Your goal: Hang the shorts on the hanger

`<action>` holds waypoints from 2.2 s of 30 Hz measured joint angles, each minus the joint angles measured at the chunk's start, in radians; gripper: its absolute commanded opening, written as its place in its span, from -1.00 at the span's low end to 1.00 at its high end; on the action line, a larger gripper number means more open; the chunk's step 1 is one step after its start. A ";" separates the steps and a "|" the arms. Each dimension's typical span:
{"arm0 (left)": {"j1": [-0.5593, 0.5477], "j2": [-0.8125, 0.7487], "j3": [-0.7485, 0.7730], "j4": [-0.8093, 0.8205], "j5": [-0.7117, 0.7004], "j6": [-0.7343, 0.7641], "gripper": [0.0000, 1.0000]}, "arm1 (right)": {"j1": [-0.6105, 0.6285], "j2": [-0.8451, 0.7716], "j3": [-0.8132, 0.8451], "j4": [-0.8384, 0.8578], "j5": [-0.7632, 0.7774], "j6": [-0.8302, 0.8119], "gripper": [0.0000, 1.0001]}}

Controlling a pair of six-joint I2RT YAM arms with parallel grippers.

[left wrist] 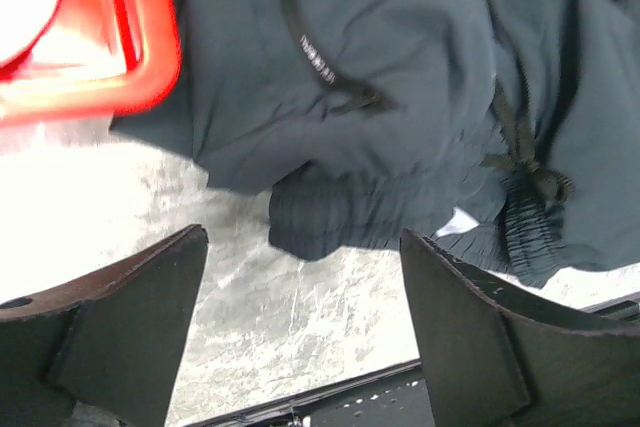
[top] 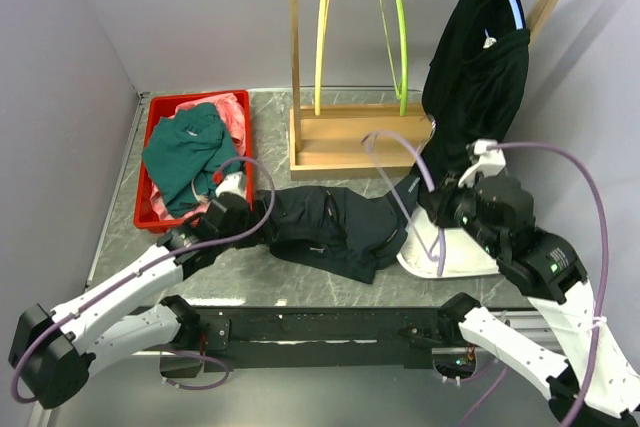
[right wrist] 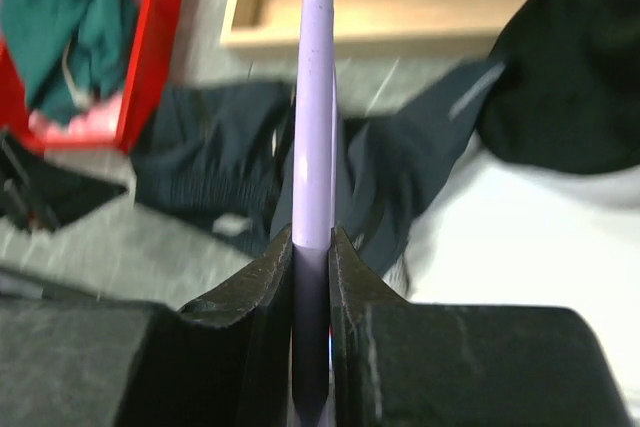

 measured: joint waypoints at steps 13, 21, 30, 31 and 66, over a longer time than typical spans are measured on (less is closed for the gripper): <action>-0.093 -0.167 -0.225 0.108 -0.009 -0.138 0.32 | 0.045 -0.145 -0.061 -0.076 -0.260 0.033 -1.00; -0.110 -0.068 -0.232 0.169 -0.057 -0.152 0.22 | 0.056 -0.107 -0.061 -0.121 -0.398 -0.005 -1.00; -0.110 0.115 -0.117 0.185 -0.182 -0.126 0.10 | 0.080 -0.071 -0.044 -0.231 -0.463 -0.068 -1.00; -0.110 0.132 -0.095 0.192 -0.190 -0.118 0.07 | 0.084 -0.063 -0.041 -0.241 -0.473 -0.076 -1.00; -0.086 0.123 0.169 0.062 -0.137 0.073 -0.98 | 0.405 -0.083 -0.552 0.515 -0.266 -0.019 -1.00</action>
